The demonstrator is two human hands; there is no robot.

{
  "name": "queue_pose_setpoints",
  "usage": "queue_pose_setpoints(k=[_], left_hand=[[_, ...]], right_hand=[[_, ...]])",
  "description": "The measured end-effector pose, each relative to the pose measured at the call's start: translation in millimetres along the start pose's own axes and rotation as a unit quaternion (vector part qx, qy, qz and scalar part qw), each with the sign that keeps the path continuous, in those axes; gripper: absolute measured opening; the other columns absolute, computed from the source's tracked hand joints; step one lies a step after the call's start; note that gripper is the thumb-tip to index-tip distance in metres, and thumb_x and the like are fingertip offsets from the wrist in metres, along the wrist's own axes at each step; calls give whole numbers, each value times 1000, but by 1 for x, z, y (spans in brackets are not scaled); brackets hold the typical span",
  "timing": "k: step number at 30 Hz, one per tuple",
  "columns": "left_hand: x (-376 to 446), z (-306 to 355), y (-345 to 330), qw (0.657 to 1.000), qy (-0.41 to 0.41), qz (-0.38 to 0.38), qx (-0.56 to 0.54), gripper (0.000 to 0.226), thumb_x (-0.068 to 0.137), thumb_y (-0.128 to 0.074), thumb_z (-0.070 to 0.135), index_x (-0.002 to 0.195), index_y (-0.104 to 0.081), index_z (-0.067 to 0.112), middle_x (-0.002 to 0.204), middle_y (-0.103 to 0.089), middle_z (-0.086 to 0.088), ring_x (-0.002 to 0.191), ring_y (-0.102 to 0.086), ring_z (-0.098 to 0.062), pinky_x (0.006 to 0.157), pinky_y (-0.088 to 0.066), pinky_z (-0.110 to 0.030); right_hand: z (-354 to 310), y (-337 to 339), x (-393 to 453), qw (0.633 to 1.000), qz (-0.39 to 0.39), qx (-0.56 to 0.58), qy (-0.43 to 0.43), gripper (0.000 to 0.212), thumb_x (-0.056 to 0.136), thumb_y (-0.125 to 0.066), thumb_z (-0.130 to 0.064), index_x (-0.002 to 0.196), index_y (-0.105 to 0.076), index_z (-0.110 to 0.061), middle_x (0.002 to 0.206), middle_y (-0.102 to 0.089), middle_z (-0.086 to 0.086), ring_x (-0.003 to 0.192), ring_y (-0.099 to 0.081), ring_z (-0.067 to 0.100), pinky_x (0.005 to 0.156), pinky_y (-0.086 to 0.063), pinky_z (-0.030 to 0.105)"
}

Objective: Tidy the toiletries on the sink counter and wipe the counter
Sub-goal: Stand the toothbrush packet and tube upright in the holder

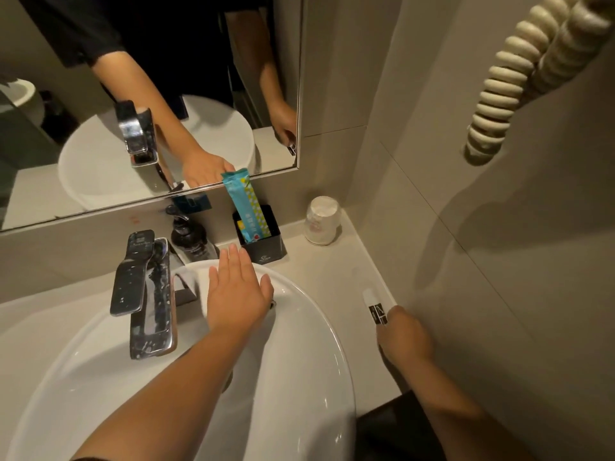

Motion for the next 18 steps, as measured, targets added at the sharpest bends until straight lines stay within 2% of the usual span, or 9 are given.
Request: queue_pose_setpoints(k=[3,5,8,9,11,14,16,18], left_hand=[[0,-1,1,1000,-1,-3,1,69,97,-22,45,151,-9,6,161,-10,-14,149,-4,-29,120,-12,-46],[-1,0,1,1000,-2,-1,-4,69,97,-23,45,152,-9,5,161,-10,-15,149,-4,-30,119,-12,-46],[-1,0,3,1000,0,8,-13,69,97,-26,44,151,-11,5,161,-11,-15,148,-6,-30,119,-13,-47],[-2,0,4,1000,0,6,-16,69,97,-26,44,152,-10,5,161,-11,-15,148,-5,-30,119,-12,-47],[-1,-1,5,1000,-1,-5,-23,69,97,-24,45,152,-8,6,161,-7,-14,149,-1,-29,119,-9,-45],[0,-2,8,998,2,-32,-49,67,98,-26,44,152,-9,9,162,-4,-11,149,3,-26,120,-6,-45],[1,-2,11,995,20,-53,-80,62,97,-32,39,151,-20,11,162,-9,-11,149,1,-26,120,-8,-47],[0,1,23,988,44,-51,-137,47,95,-35,31,137,-46,13,154,-33,-11,147,-13,-27,118,-14,-49]], right_hand=[[-10,-3,-7,998,14,-57,12,21,93,-52,-25,109,-53,-11,108,-59,8,90,-66,29,65,-49,33],[-10,-4,-4,1000,-3,-16,-3,21,91,-55,-21,107,-52,-9,107,-59,10,89,-65,30,63,-49,33],[-5,2,6,996,-37,85,-16,11,88,-56,-20,82,-51,-13,82,-59,3,70,-57,23,59,-44,29],[-4,5,8,991,-46,127,-18,20,87,-57,-19,71,-47,-15,71,-54,0,62,-51,20,57,-41,29],[-10,18,5,967,-55,250,-10,36,85,-60,-15,59,-35,-17,54,-40,-2,51,-36,16,52,-33,28],[-43,55,-5,894,-94,437,36,33,89,-60,-11,62,-41,-12,50,-34,0,44,-29,12,40,-28,21],[-74,82,-4,864,-115,482,94,26,91,-59,-11,68,-49,-6,52,-38,3,47,-33,14,42,-30,19],[-110,109,2,855,-116,479,164,25,91,-60,-16,68,-55,-6,55,-47,2,53,-41,16,54,-38,26]])
Point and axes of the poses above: each hand's wrist, its own x-axis towards the middle knuckle, its own y-axis out of the back of the hand, z = x × y, the point moved 3 cm from there along x, towards the middle knuckle
